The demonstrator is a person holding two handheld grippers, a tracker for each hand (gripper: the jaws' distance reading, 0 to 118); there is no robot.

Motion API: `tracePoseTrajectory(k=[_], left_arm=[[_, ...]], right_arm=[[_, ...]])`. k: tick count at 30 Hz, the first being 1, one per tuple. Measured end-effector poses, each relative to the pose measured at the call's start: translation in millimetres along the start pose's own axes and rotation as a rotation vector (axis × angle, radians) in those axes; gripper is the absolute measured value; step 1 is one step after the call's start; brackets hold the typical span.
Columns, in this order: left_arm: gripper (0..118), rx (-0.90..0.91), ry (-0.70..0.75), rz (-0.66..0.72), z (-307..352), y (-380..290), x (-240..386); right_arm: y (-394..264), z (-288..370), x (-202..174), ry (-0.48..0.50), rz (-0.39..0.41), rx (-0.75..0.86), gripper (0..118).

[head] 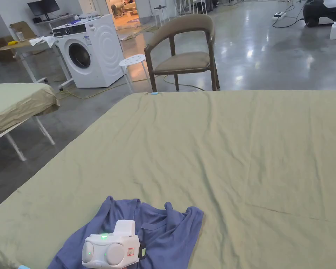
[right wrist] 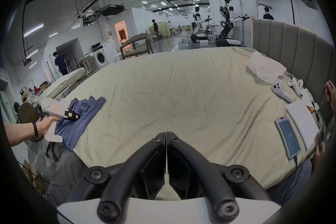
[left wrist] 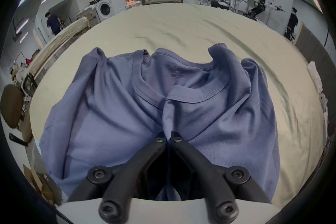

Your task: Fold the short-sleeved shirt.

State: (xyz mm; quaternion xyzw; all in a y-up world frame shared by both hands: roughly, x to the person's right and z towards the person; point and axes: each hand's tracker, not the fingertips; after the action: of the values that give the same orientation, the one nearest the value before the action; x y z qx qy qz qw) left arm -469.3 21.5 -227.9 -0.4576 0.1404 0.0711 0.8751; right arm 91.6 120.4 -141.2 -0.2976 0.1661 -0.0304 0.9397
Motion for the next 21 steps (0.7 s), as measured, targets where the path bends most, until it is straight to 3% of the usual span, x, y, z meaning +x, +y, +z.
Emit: tracePoseTrajectory(k=[3,9,10,11,16,21], left_arm=[[0,0.016,-0.019,0.061,12.3,5.3,-6.5],[0,0.278,-0.141,0.312,87.3,54.9,-21.2],[0,0.32,-0.163,0.307,98.5,68.5,-15.6],[0,0.355,-0.201,0.302,108.3,81.8,-8.0],[0,0.49,-0.356,0.095,152.1,155.8,79.8],[0,0.523,-0.554,-0.08,166.9,172.1,204.0]], right_arm=[[1.5,4.1,-0.5,-0.007,0.026,0.011,0],[3.4,10.7,7.0,-0.015,0.017,0.032,0],[3.9,10.4,6.6,-0.016,0.005,0.038,0],[-6.4,38.5,39.0,-0.014,-0.004,0.043,0],[-4.9,56.1,45.3,-0.045,-0.004,0.074,0],[-9.4,70.2,58.0,-0.088,-0.027,0.085,0]])
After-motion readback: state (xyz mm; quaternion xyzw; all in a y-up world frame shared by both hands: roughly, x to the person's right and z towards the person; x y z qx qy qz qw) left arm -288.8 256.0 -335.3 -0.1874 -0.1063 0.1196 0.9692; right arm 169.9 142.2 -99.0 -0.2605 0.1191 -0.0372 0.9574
